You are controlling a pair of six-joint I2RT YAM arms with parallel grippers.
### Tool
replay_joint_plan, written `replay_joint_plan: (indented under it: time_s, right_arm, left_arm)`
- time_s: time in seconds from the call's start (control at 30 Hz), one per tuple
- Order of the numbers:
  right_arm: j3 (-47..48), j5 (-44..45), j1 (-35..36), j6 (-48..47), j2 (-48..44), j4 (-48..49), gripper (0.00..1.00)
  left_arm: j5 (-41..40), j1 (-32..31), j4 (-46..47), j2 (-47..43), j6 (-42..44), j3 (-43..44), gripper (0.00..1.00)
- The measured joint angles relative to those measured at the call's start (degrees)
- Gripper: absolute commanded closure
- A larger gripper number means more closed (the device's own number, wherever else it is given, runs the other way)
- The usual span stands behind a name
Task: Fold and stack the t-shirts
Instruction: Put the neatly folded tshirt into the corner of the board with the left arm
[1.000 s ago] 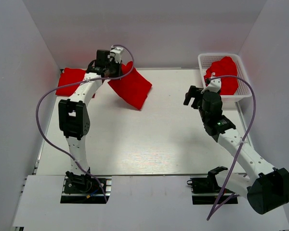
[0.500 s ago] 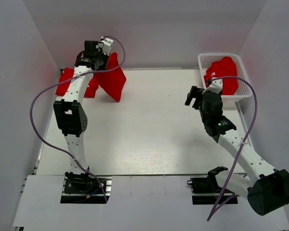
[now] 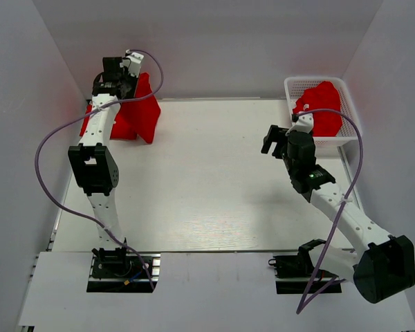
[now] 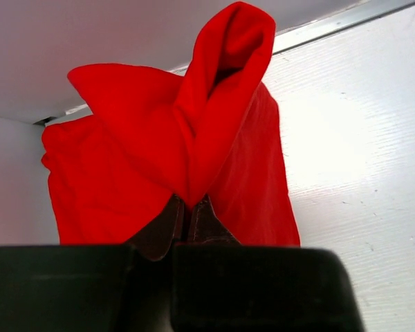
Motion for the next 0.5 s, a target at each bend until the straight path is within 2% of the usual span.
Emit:
replay_joint_plan:
  time_s: [0.5]
  right_arm:
    - [0.7,-3.9,0.0,1.4,2.6,0.1,0.10]
  left_arm:
    - [0.6,1.9,1.4,-0.5,0.0,1.0,1.00]
